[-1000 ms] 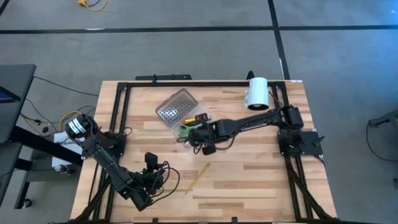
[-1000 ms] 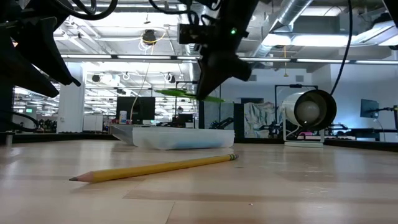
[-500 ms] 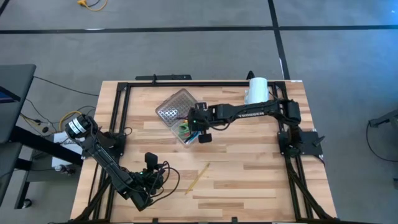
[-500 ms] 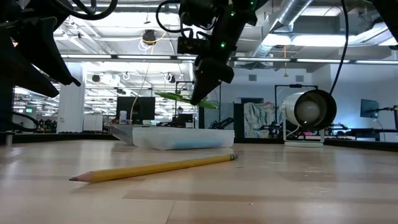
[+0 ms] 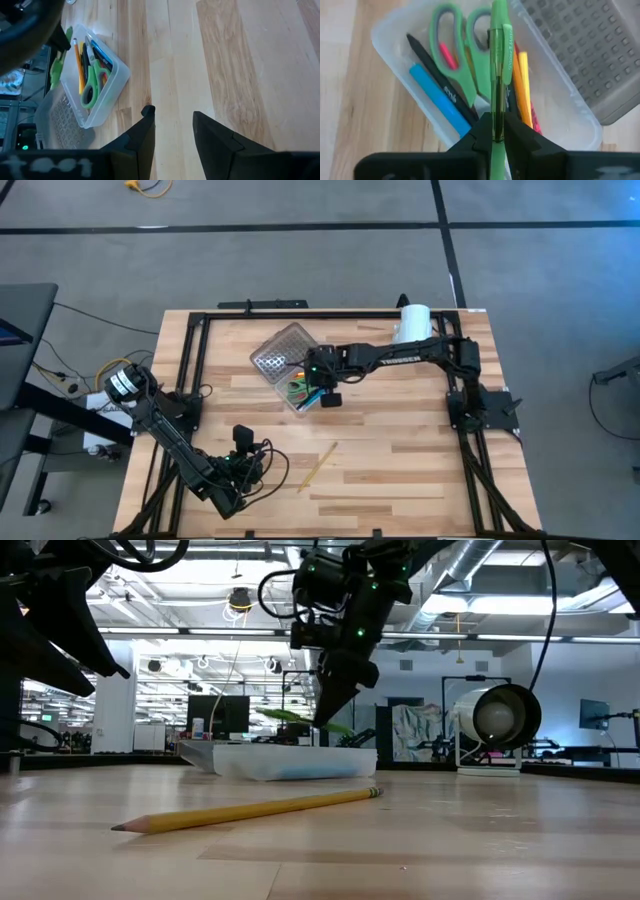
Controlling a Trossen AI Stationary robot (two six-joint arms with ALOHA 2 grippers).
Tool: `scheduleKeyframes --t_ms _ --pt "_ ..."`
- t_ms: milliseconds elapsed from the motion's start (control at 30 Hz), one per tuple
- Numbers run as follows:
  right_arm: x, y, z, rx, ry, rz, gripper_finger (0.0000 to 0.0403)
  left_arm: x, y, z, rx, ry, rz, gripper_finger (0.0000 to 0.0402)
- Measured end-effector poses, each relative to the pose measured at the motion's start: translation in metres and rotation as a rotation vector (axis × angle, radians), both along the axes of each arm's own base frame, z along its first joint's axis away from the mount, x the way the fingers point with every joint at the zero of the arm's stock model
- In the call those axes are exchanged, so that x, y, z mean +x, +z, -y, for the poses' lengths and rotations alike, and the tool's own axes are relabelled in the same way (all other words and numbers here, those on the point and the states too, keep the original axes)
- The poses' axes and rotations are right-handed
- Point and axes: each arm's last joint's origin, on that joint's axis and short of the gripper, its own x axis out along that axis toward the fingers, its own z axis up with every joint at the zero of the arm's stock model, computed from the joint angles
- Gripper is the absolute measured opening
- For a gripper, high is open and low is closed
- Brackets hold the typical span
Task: Pick & place school supplies into a supply box
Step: Put the green pen into the transparent supply box, then put the yellow pencil into the transparent supply box
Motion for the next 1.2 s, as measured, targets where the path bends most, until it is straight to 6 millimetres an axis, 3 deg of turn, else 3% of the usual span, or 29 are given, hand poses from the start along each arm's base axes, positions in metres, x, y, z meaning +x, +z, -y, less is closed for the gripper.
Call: scheduleKeyframes --t_ms 200,600,1000,1200 --pt "-0.001 -0.002 -0.001 0.007 -0.015 -0.002 0.0057 0.000 0.000 0.000 0.002 -0.002 -0.001 0.0123" --pt "-0.001 -0.002 -0.004 0.011 -0.015 0.002 0.0063 0.000 0.000 0.000 0.003 -0.002 0.000 0.0123" --pt "-0.006 0.024 -0.062 0.004 0.130 0.055 0.0063 0.003 0.001 0.001 0.021 -0.020 0.033 0.0123" --pt "-0.024 0.036 -0.092 -0.019 0.083 -0.014 0.0063 0.028 0.006 0.014 -0.135 -0.156 0.087 0.0123"
